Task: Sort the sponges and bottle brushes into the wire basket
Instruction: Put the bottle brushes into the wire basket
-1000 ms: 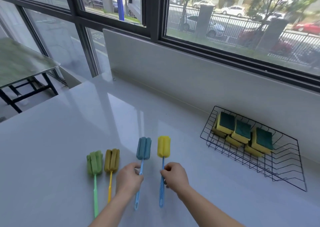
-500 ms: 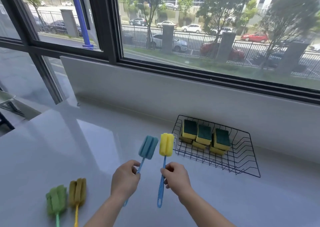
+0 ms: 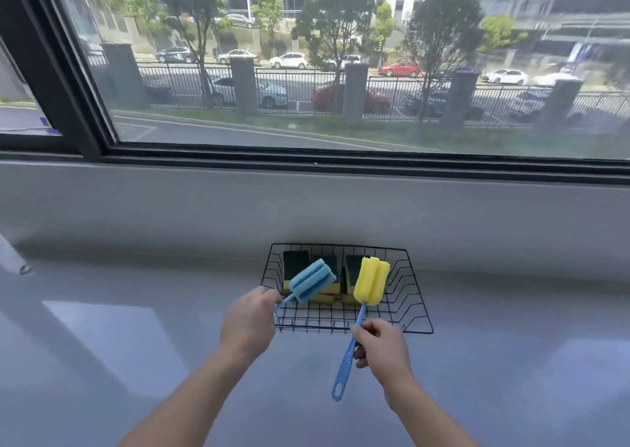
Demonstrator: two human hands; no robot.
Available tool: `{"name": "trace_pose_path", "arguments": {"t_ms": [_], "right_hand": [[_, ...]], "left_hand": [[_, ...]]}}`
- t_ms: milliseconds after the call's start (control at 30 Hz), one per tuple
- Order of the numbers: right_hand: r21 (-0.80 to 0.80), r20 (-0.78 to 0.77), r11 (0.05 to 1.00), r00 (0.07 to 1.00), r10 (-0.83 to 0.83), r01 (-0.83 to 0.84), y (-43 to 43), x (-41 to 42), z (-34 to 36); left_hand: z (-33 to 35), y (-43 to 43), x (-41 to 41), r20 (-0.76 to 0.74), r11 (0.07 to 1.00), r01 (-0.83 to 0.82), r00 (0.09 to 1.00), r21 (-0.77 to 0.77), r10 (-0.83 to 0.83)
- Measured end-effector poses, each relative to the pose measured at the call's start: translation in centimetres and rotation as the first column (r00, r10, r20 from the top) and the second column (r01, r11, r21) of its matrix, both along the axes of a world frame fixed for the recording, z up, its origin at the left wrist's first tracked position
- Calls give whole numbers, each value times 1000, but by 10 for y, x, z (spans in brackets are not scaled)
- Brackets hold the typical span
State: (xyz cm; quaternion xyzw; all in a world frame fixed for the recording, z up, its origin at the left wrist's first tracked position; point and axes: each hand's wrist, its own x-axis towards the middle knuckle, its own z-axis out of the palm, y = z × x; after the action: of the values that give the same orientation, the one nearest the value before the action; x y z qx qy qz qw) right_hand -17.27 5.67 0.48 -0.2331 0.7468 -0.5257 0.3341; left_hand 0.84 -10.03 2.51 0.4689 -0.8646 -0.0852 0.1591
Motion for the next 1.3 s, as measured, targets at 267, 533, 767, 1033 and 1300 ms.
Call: {"name": "trace_pose_path", "arguments": {"t_ms": [267,533,767,1033,1300], "right_hand": [[-1,81,987,983,-162,163,16,-67,-16],[9,178,973,957,-230,232,13,-96,-29],[-8,221,971,947,-232,239,7,-100,-33],[-13,253,973,942,-221,232,3,-91,-33],[-71,322,950,908,-267,304,-18,-70,-18]], "left_hand": [[-28,-20,-87,196,967,252,950,-24,-242],[-60,-36,-135,280,957,269,915,110,-289],[-83,-42,-149,305,939,317,888,134,-343],[-73,-42,-140,136,955,241,954,176,-266],[-26,1,-117,-205,889,349,932,298,-297]]}}
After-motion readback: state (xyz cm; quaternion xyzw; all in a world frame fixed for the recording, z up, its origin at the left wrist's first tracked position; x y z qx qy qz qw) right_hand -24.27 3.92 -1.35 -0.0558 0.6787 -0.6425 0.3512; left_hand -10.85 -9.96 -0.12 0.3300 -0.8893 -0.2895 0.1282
